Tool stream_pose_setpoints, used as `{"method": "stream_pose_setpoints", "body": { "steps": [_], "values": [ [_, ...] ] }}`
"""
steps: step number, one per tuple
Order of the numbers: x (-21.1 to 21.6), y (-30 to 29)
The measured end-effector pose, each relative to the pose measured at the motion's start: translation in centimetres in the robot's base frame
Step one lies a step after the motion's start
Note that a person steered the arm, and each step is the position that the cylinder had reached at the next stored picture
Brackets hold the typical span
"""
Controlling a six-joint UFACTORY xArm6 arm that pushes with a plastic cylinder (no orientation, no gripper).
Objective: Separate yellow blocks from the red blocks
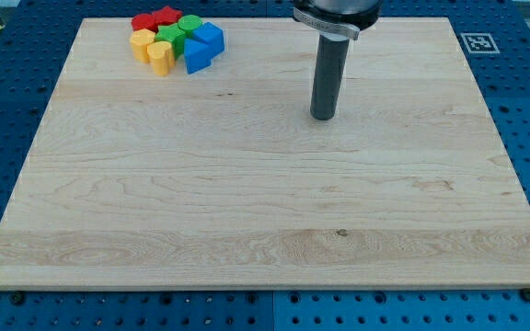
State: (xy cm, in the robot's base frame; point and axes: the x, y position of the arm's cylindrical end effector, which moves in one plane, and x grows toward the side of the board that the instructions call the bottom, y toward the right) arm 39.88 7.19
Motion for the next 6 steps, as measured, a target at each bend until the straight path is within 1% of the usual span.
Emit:
{"method": "stream_pose_setpoints", "body": {
  "steps": [2,3,4,5,6],
  "values": [
    [-0.7,0.0],
    [-1.3,-3.9],
    [-1.7,-12.5],
    [-3.6,-20.0],
    [-6.9,-27.2]
  ]
}}
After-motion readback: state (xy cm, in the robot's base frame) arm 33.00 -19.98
